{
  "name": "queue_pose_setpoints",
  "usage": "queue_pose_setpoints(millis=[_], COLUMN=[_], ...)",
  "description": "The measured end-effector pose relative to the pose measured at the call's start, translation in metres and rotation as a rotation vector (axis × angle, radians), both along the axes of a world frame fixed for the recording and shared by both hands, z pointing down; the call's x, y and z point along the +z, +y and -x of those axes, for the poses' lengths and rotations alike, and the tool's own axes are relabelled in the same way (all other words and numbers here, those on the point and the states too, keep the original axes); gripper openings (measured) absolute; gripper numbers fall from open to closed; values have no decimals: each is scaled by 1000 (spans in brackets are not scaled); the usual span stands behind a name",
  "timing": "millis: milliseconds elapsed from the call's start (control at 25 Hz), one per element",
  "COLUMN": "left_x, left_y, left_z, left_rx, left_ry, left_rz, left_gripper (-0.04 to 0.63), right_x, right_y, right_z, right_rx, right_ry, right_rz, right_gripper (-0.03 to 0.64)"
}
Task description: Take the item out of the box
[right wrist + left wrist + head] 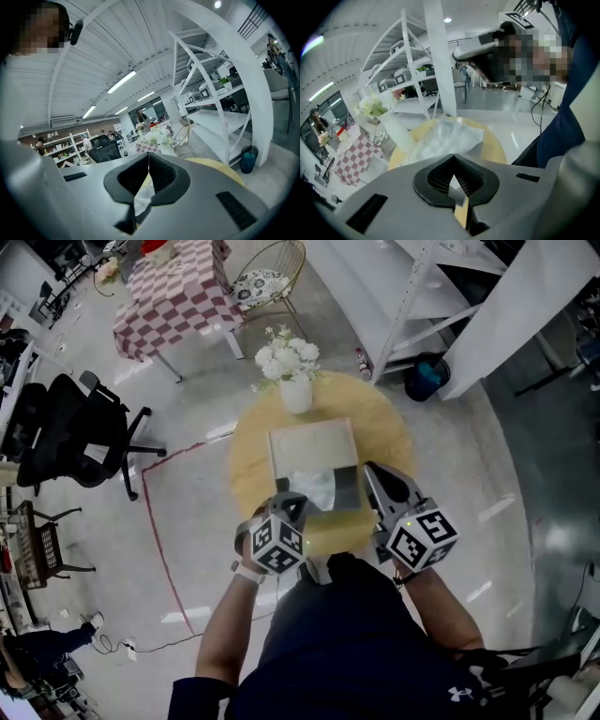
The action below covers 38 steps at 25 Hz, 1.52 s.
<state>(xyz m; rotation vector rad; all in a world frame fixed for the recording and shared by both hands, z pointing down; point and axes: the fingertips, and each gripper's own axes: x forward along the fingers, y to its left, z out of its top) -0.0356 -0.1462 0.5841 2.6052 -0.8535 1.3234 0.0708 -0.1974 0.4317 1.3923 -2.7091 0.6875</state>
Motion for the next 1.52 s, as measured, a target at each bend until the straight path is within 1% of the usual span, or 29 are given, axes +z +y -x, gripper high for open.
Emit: queue_pose_setpoints(millis=[120, 280, 360, 480, 640, 800, 920, 1000, 1160, 1520], left_x=[-21, -46, -59, -81, -113, -145, -169, -182, -204, -244], left_y=[-2, -1, -3, -6, -6, -8, -9, -10, -9, -3], left_z=[3, 5, 5, 3, 1, 4, 10, 14, 20, 30], left_rx=[-36, -101, -119, -117, -109, -125, -148, -159, -171, -182], left_ry=[48, 177, 220, 268, 326, 384, 437, 462, 486, 548], left_rz=[-47, -56, -67, -99, -147, -214, -265, -295, -348, -454], left_gripper=[15, 15, 15, 15, 15, 15, 15, 15, 15, 15], right_x=[-10, -21, -29, -42, -60, -83, -97, -104, -119, -133], right_y=[-2, -1, -2, -5, -4, 0, 2, 2, 3, 6], right_z=[1, -2, -6, -10, -12, -8, -5, -3, -2, 6], right_rx=[3, 8, 16, 35, 58, 63, 66, 63, 64, 64], right_ry=[7, 23, 30, 35, 9, -42, -54, -58, -68, -70], right_rz=[-31, -56, -74, -103, -137, -215, -256, -276, -309, -307], right_gripper=[12, 12, 12, 12, 12, 12, 12, 12, 12, 12])
